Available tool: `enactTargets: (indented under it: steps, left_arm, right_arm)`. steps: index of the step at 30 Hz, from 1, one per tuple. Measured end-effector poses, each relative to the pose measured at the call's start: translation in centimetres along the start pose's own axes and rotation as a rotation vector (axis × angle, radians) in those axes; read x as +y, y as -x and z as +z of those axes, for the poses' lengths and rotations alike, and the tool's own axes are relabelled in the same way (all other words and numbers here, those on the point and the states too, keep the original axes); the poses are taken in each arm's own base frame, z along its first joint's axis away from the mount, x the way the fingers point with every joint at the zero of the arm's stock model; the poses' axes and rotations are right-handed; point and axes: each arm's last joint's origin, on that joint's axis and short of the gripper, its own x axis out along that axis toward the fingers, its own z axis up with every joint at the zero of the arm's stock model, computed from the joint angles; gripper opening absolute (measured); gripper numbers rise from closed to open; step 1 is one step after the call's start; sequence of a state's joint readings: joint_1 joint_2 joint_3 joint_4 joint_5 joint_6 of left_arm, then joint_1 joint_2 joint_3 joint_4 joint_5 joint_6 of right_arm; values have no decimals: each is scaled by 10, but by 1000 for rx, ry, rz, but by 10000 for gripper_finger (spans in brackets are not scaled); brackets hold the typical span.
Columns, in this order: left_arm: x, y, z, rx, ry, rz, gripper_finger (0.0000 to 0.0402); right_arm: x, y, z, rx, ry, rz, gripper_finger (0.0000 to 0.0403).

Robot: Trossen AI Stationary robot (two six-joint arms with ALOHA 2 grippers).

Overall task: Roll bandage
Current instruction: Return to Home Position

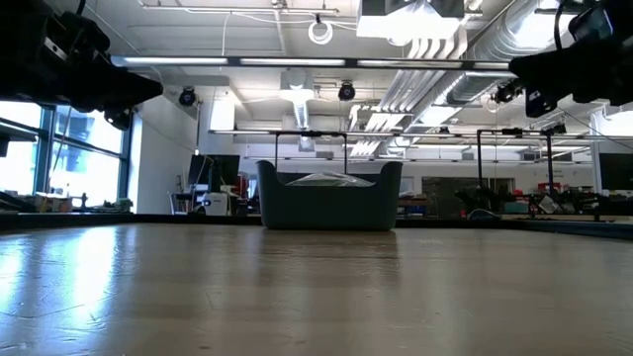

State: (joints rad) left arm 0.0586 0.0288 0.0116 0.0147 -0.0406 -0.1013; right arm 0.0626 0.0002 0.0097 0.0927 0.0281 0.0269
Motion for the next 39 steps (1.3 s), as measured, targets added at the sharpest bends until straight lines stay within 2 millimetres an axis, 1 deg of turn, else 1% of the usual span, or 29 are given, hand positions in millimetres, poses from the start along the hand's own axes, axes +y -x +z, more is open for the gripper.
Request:
enactTargets:
  steps: [2,4,11,39]
  left_arm:
    - [0,0,0,-1,0,0,3]
    - [0,0,0,2,0,0,3]
    - [0,0,-1,6,0,0,3]
    - [0,0,-1,8,-8,-6,3]
  right_arm:
    - [1,0,-4,37,14,-3,7]
    - [2,0,-7,71,-13,3,7]
    - [2,0,-7,72,53,16,7]
    - [2,0,-8,79,54,14,7]
